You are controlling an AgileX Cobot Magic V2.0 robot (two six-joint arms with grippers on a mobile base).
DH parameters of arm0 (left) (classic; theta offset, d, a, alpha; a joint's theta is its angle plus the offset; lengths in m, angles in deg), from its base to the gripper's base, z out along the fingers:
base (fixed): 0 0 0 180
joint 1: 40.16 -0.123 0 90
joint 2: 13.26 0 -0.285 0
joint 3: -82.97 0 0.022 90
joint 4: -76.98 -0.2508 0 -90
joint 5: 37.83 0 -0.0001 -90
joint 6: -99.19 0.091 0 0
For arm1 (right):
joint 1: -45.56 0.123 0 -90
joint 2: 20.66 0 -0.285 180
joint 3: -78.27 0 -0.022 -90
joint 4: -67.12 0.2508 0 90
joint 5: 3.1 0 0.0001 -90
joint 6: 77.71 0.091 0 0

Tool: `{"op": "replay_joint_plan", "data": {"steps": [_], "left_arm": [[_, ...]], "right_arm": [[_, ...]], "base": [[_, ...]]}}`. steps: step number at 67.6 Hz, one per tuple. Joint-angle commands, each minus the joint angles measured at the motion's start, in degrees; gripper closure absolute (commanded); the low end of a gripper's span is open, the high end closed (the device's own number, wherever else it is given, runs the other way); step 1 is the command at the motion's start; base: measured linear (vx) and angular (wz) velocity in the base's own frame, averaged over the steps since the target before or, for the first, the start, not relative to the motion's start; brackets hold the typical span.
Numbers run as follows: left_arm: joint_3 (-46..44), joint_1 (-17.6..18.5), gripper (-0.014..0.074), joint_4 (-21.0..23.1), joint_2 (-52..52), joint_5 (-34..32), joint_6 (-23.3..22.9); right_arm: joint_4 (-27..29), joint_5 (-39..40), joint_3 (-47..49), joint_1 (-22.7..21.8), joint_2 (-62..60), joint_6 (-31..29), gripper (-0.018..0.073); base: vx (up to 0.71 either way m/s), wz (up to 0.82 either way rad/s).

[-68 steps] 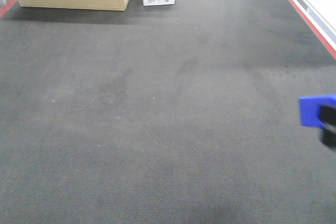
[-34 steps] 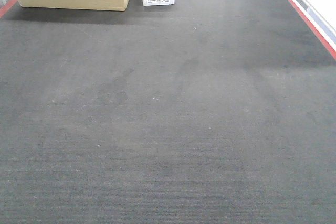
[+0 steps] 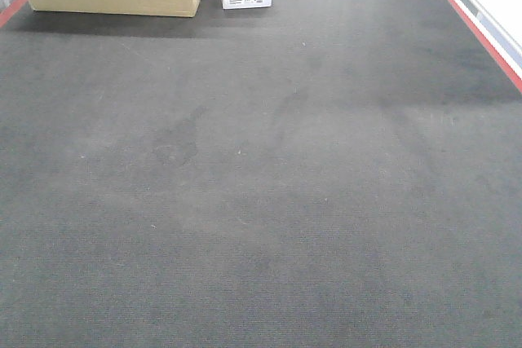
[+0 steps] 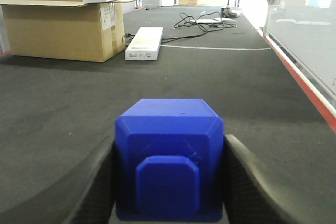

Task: Pour parts from conveyor to right shelf
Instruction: 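Turn away from the conveyor holding the block in the right gripper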

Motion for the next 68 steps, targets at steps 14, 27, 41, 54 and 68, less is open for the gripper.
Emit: {"op": "replay_joint_plan", "data": {"steps": [14, 27, 41, 54, 68], "left_arm": [[1.6, 0.1, 0.0603, 0.4, -0.6, -4.1, 0.0], [1.6, 0.1, 0.0603, 0.4, -0.6, -4.1, 0.0], [1.6, 0.1, 0.0603, 0.4, -0.6, -4.1, 0.0], [1.6, 0.1, 0.0603, 0.4, -0.6, -4.1, 0.0], [1.6, 0.1, 0.0603, 0.4, -0.6, -4.1, 0.0]], "right_arm": [[-0.2, 4.2, 1.5, -0.2, 0.6, -0.4, 0.0523], [0.0, 4.2, 1.5, -0.2, 0.6, -0.4, 0.0523], [0.1, 4.2, 1.5, -0.2, 0.6, -0.4, 0.0523], [0.1, 4.2, 1.5, -0.2, 0.6, -0.4, 0.0523], [0.1, 4.2, 1.5, -0.2, 0.6, -0.4, 0.0523]], "base": [[0.0, 0.0], [0.0, 0.0], [0.0, 0.0], [0.0, 0.0], [-0.06, 0.03]]}}
